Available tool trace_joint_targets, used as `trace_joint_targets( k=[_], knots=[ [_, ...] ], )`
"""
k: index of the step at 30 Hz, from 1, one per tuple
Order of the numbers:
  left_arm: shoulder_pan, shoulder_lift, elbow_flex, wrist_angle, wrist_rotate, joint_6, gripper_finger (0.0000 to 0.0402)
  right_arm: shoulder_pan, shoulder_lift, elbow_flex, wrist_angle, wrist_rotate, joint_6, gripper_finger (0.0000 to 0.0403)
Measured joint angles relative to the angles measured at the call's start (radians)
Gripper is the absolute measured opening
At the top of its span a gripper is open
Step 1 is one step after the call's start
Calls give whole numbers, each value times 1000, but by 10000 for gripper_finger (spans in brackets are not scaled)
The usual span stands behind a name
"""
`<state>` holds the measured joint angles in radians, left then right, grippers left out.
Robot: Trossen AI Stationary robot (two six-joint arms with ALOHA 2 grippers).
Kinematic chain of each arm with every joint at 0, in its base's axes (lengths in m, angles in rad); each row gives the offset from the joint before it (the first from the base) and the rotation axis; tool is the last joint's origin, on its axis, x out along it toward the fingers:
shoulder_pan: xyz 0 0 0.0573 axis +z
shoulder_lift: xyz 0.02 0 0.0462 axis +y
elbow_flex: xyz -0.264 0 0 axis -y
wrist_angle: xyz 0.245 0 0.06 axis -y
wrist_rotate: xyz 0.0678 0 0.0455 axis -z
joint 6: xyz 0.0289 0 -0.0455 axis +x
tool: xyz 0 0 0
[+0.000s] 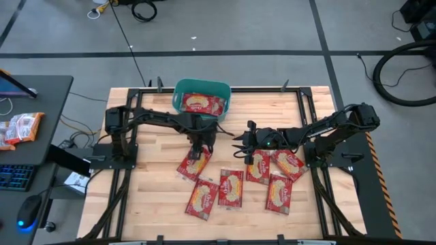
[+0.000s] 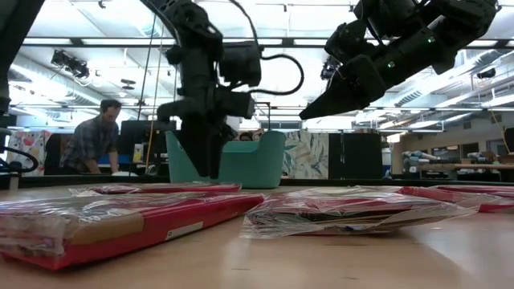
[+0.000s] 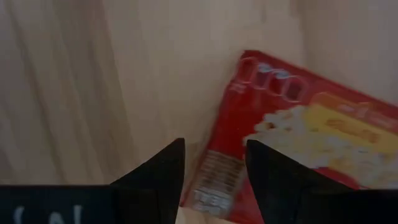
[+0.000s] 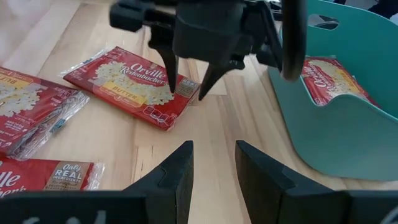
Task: Sort popcorn bags into baskets
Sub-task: Put the red popcorn bag into the green bin
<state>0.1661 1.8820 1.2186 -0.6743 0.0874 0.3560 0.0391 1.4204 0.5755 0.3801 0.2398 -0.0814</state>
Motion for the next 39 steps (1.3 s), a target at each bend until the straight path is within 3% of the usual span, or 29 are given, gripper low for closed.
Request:
trace_joint_targets(
  k=[8, 19, 28, 39],
  knots=[
    [18, 0, -44, 42, -3, 22, 152, 0, 0, 0, 0, 0, 0, 124],
    [17, 0, -69, 52, -4, 17, 11, 0, 0, 0, 5, 1, 0, 124],
    [14, -19, -24, -23, -24, -31, 4, 0, 0, 0, 5, 0, 0, 124],
    [13, -237, 8, -105, -134, -87, 2, 0, 0, 0, 2, 0, 0, 124]
  ],
)
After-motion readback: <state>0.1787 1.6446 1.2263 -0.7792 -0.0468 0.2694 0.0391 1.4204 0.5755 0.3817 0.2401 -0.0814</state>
